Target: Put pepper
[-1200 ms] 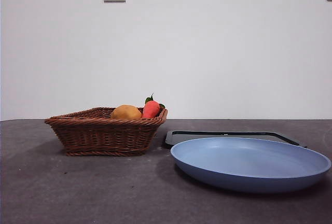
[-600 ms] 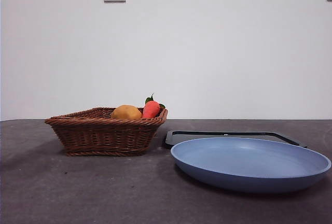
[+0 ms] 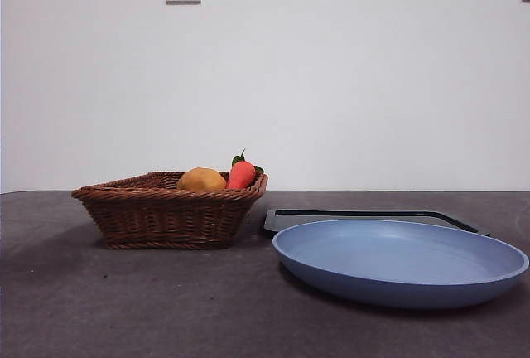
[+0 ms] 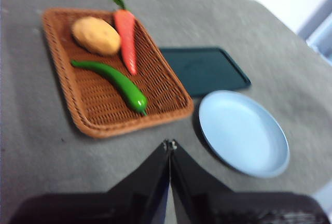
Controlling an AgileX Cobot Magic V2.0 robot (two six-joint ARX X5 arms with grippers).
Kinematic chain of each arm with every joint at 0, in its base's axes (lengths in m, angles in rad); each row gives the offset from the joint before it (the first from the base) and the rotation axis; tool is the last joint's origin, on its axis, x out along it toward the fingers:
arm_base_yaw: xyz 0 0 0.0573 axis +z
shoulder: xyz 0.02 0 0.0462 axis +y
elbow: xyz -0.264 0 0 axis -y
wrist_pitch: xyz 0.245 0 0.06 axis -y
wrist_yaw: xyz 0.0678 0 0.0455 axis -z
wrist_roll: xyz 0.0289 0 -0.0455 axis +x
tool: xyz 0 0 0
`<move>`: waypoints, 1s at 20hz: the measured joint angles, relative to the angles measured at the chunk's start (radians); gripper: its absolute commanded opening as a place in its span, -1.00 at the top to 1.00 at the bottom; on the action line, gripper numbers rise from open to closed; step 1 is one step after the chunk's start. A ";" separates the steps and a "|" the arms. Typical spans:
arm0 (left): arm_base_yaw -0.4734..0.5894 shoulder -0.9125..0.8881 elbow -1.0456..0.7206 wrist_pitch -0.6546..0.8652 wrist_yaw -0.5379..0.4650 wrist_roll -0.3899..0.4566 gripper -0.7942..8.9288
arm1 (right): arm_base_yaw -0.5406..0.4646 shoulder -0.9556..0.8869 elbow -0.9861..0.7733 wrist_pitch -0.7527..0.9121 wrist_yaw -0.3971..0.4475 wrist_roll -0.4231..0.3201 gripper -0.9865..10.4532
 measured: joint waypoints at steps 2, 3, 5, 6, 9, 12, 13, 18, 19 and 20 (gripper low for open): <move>0.000 0.023 0.040 -0.079 0.019 0.056 0.82 | 0.006 0.039 0.058 -0.115 0.000 -0.070 0.82; 0.000 0.029 0.050 -0.099 0.019 0.074 0.82 | 0.008 0.048 0.070 -0.157 0.000 -0.100 0.82; 0.000 0.030 0.051 -0.106 0.019 0.089 0.82 | 0.011 0.051 0.070 -0.183 0.001 -0.128 0.81; 0.000 0.030 0.051 -0.106 0.019 0.090 0.81 | 0.011 0.051 0.070 -0.181 0.001 -0.135 0.80; 0.000 0.030 0.051 -0.106 0.019 0.092 0.35 | 0.011 0.051 0.070 -0.181 0.001 -0.143 0.52; 0.000 0.030 0.051 -0.106 0.019 0.095 0.09 | 0.011 0.053 0.070 -0.181 0.001 -0.131 0.21; 0.000 0.030 0.051 -0.106 0.019 0.096 0.09 | 0.011 0.056 0.070 -0.181 0.001 -0.126 0.22; 0.000 0.030 0.051 -0.106 0.020 0.096 0.09 | 0.011 0.131 0.070 -0.180 0.001 -0.109 0.22; 0.000 0.030 0.051 -0.106 0.020 0.096 0.09 | 0.011 0.155 0.070 -0.180 0.001 -0.109 0.22; 0.000 0.030 0.051 -0.106 0.020 0.096 0.09 | 0.011 0.187 0.070 -0.177 0.001 -0.108 0.22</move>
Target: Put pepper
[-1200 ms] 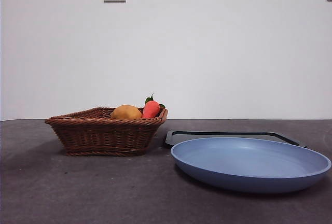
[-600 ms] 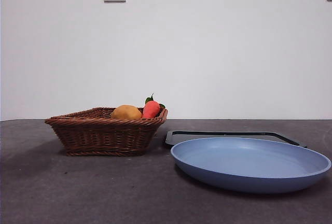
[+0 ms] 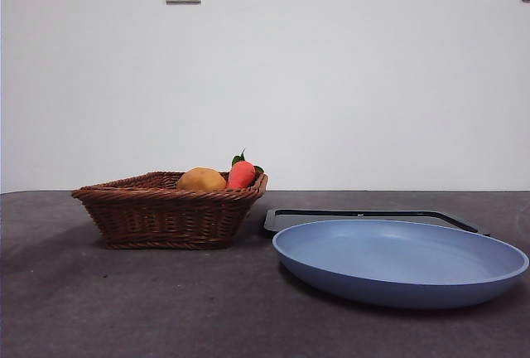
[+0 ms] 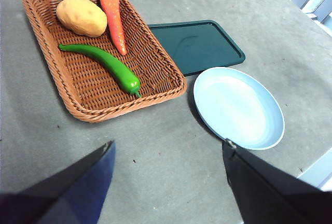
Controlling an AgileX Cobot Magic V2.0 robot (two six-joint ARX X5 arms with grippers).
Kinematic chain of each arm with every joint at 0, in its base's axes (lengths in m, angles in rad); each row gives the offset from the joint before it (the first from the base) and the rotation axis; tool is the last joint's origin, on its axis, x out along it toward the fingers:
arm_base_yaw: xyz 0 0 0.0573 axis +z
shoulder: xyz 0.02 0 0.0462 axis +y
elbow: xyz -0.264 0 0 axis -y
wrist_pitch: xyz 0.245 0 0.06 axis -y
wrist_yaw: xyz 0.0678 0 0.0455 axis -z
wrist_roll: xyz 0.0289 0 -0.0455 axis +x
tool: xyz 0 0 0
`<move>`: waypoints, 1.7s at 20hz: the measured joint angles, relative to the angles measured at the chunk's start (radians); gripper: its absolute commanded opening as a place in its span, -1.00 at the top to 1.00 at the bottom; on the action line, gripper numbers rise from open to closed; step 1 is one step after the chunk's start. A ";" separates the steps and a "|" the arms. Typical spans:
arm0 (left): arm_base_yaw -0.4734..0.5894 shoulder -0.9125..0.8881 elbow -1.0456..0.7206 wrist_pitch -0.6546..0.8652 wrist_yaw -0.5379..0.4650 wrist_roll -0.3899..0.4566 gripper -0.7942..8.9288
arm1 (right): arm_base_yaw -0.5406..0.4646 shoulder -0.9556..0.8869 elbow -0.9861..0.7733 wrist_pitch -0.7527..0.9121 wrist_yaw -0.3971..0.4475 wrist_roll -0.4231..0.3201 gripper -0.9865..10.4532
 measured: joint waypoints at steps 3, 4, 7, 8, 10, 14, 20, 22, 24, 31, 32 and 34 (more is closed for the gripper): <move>0.000 0.000 0.000 0.000 0.000 0.000 0.09 | 0.000 0.119 0.000 0.037 0.000 0.002 0.22; 0.000 0.000 0.000 0.000 0.000 0.000 0.09 | 0.000 0.163 0.000 0.055 0.000 0.002 0.22; 0.000 0.000 0.000 0.000 0.000 0.000 0.09 | 0.001 0.309 0.000 0.121 0.002 0.004 0.22; 0.000 0.000 0.000 0.000 0.000 0.000 0.09 | 0.001 0.351 0.000 0.142 0.003 0.007 0.23; 0.000 0.000 0.000 0.000 0.000 0.000 0.09 | 0.001 0.436 0.000 0.180 0.003 0.010 0.27; 0.000 0.000 0.000 0.000 0.000 0.000 0.09 | 0.002 0.586 0.000 0.231 0.011 0.010 0.27; 0.000 0.000 0.000 0.000 0.000 0.000 0.09 | 0.024 0.711 0.000 0.292 0.030 0.010 0.34; 0.000 0.000 0.000 0.000 0.000 0.000 0.09 | 0.033 0.732 0.000 0.304 0.029 0.010 0.39; 0.000 0.000 0.000 0.000 0.000 0.000 0.09 | 0.041 0.755 0.000 0.317 0.029 0.011 0.44; 0.000 0.002 0.000 0.000 0.000 0.000 0.09 | 0.053 0.774 0.000 0.351 0.031 0.010 0.80; 0.000 0.005 0.000 0.000 0.000 0.000 0.09 | 0.053 0.774 0.000 0.351 0.030 0.010 0.83; 0.000 0.013 0.000 0.000 0.000 0.000 0.09 | 0.052 0.774 0.000 0.350 0.028 0.011 0.82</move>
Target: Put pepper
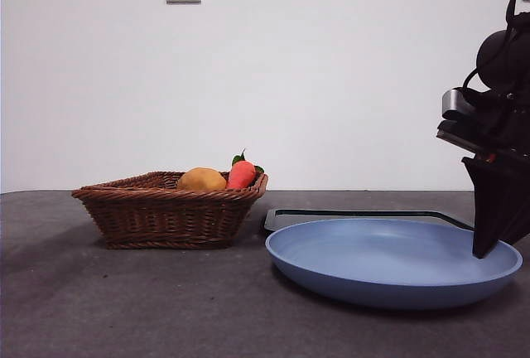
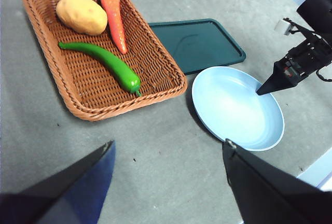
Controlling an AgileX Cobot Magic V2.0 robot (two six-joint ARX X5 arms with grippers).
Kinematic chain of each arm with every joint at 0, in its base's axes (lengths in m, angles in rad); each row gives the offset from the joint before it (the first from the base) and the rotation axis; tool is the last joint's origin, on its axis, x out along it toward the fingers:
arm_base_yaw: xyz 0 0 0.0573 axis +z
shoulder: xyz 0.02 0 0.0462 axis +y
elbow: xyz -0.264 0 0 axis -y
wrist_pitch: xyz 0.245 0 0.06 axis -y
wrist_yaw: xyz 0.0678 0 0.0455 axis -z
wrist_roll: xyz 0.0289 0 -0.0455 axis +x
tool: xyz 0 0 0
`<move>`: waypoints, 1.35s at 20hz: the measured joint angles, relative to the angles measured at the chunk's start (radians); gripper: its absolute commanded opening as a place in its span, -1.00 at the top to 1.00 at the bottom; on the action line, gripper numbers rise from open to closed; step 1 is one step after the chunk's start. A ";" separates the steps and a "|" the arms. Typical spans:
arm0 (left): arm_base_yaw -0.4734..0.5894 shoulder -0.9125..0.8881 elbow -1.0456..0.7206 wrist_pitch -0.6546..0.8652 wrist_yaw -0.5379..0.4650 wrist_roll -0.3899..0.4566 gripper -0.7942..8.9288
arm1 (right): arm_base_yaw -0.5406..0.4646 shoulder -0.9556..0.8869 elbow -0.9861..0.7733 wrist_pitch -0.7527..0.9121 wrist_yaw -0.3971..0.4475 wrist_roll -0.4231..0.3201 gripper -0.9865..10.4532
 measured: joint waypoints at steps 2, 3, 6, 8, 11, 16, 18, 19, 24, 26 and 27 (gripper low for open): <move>0.000 0.013 0.000 0.000 0.000 -0.001 0.09 | -0.006 0.000 0.001 0.001 -0.004 0.006 0.82; 0.000 0.021 0.000 0.000 0.000 -0.005 0.09 | -0.008 0.000 0.001 0.001 -0.006 0.010 0.82; 0.000 0.052 0.000 0.003 -0.001 -0.016 0.09 | -0.013 0.000 0.002 0.000 -0.015 0.025 0.82; -0.002 0.077 0.000 0.023 -0.001 -0.027 0.09 | -0.014 -0.002 0.002 -0.003 -0.027 0.029 0.82; -0.026 0.130 0.002 0.077 -0.020 -0.054 0.09 | -0.019 -0.027 0.002 -0.021 -0.033 0.034 0.82; -0.121 0.258 0.076 0.107 -0.140 -0.100 0.09 | -0.025 -0.154 0.002 -0.045 -0.025 0.042 0.82; -0.169 0.327 0.134 0.114 -0.206 -0.115 0.09 | -0.031 -0.212 0.002 -0.053 -0.026 0.044 0.82; -0.203 0.380 0.177 0.116 -0.248 -0.122 0.09 | -0.033 -0.255 0.002 -0.063 -0.026 0.047 0.82; -0.345 0.717 0.411 0.120 -0.416 -0.159 0.09 | -0.061 -0.462 0.002 -0.127 -0.025 0.051 0.82; -0.379 0.854 0.502 0.119 -0.472 -0.166 0.09 | -0.071 -0.533 0.002 -0.147 -0.025 0.055 0.82; -0.390 0.917 0.542 0.118 -0.494 -0.166 0.09 | -0.072 -0.564 0.002 -0.156 -0.024 0.058 0.82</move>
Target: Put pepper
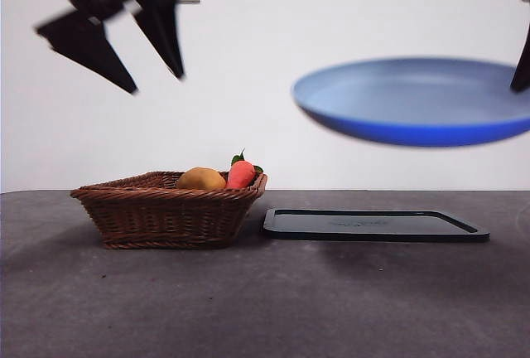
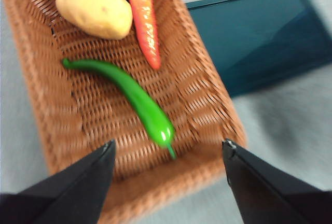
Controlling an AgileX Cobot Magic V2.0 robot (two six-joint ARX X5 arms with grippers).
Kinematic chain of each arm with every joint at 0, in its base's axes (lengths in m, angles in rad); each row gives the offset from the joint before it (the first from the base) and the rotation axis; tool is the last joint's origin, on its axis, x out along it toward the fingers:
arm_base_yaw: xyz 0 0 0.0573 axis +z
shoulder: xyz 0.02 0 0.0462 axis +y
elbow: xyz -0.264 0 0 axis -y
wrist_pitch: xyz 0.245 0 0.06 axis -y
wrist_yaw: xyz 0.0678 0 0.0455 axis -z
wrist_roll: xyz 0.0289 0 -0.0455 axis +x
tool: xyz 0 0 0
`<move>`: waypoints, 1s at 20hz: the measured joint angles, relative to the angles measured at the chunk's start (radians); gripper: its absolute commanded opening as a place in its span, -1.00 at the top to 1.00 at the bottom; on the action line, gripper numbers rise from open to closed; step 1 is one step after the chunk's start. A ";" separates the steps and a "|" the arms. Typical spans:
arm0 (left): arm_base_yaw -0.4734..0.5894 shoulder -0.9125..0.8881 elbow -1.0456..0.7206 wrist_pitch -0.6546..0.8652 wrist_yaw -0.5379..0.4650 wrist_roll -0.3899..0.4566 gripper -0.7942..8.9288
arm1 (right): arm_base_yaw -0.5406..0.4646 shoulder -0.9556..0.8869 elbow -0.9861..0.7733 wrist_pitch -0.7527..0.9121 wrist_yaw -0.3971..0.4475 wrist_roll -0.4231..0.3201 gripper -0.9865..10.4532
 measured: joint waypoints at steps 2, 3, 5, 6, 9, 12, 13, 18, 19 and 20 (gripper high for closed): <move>-0.016 0.111 0.072 -0.013 -0.042 -0.002 0.09 | 0.000 -0.067 0.000 -0.013 -0.001 0.004 0.82; -0.021 0.159 0.101 -0.020 -0.065 -0.004 0.09 | 0.000 -0.091 0.000 -0.020 -0.001 0.004 0.82; -0.023 0.237 0.143 -0.031 -0.081 -0.011 0.09 | 0.000 -0.132 0.000 -0.032 -0.001 0.004 0.82; -0.023 0.272 0.159 -0.035 -0.085 -0.019 0.09 | 0.000 -0.143 0.000 -0.035 -0.001 0.004 0.82; -0.023 0.340 0.172 -0.020 -0.097 -0.034 0.09 | 0.000 -0.162 0.000 -0.050 -0.001 0.004 0.82; -0.023 0.389 0.172 -0.011 -0.099 -0.052 0.09 | 0.000 -0.163 0.000 -0.050 -0.002 0.004 0.82; -0.023 0.404 0.172 -0.006 -0.100 -0.056 0.09 | 0.000 -0.164 0.000 -0.050 -0.002 0.004 0.82; -0.034 0.441 0.173 0.037 -0.126 -0.077 0.09 | 0.000 -0.164 0.000 -0.050 -0.002 0.004 0.82; -0.038 0.451 0.173 0.043 -0.126 -0.079 0.09 | 0.000 -0.164 0.000 -0.050 -0.002 0.004 0.82; -0.042 0.459 0.173 0.046 -0.127 -0.079 0.09 | 0.000 -0.164 0.000 -0.051 -0.002 0.004 0.82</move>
